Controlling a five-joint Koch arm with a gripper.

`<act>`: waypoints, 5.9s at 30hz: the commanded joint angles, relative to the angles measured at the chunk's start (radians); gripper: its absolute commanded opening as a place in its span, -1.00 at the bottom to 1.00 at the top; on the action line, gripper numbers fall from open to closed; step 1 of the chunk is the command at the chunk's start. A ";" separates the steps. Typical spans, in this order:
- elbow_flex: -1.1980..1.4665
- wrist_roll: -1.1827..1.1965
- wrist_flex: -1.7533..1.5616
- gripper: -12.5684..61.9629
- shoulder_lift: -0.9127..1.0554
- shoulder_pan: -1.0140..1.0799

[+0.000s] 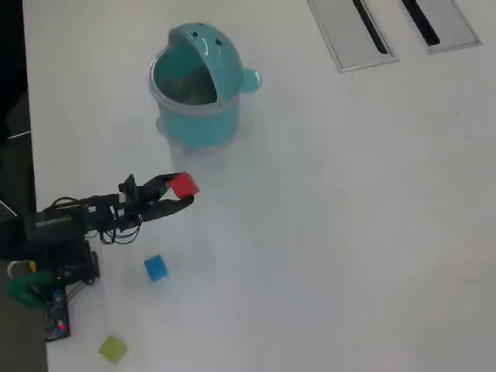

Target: Grasp RGB lego blocks and put them in the bin one by one.

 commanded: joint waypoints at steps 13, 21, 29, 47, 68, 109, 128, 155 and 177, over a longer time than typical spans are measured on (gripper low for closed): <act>-0.238 0.003 0.031 -0.33 -0.018 -0.195; -0.341 -0.130 0.005 -0.46 -0.141 -0.443; -0.572 -0.155 0.015 -0.46 -0.367 -0.558; -1.232 -0.233 0.048 -0.40 -0.960 -0.706; -1.338 -0.259 0.103 -0.10 -0.980 -0.689; -0.799 -0.249 0.130 0.22 -0.295 -0.193; -0.491 -0.184 0.141 0.23 -0.072 0.232; -0.086 -0.089 0.213 0.27 0.143 0.640; 0.071 -0.210 0.399 0.24 0.123 1.008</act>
